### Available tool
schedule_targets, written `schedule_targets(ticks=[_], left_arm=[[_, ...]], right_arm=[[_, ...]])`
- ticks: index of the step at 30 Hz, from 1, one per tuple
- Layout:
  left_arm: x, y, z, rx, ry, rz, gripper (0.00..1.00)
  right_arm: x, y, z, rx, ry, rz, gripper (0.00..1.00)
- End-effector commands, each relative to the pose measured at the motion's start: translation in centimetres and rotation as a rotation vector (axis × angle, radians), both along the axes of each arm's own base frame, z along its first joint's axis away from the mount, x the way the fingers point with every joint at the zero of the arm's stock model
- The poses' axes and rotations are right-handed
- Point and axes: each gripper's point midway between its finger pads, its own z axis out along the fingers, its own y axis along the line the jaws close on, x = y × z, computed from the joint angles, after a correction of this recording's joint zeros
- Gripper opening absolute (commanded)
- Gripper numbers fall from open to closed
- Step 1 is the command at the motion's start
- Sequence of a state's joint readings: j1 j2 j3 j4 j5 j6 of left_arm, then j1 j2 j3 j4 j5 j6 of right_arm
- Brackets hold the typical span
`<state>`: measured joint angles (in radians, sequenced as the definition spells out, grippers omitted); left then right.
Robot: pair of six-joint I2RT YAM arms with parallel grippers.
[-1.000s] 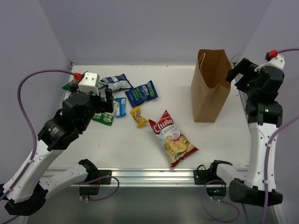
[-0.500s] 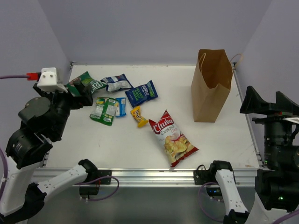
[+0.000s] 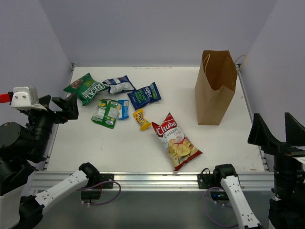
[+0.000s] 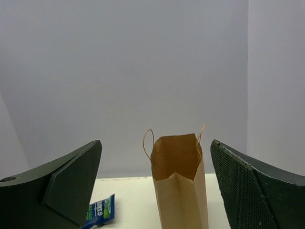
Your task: Take the snacks out of the paper bag
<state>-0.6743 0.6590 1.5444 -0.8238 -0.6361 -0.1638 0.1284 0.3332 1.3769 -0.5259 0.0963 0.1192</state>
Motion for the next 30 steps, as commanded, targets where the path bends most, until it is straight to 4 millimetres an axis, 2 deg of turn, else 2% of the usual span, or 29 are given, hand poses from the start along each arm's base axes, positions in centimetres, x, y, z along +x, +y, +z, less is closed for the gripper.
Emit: schedule_targets(ticks=[1,7,15,23,30], left_arm=[[-0.7,0.7,-0.8,0.015,-0.003,0.004,1.00],[-1.3,2.0,-1.2,0.000,-0.013,0.048,1.00],[-1.5,2.0,-1.7,-0.003,-0.006,0.046,1.00],[-0.6,0.7,-2.4,0.015,0.022,0.011,1.00],[0.5,-1.1,-3.9,0.039,0.073,-0.036,1.00]], right_arm=[[0.4,-0.7,0.2,-0.017,-0.030,-0.039,0.99],[1.2,-0.5,-0.2,-0.025,-0.016,-0.033,0.99],[1.2,-0.4,-0.3,-0.038,-0.022,-0.019,0.99],[1.5,-0.1,-0.9,-0.042,-0.009,-0.006,0.99],[1.3,0.0,-0.9,-0.042,-0.014,0.000,0.99]])
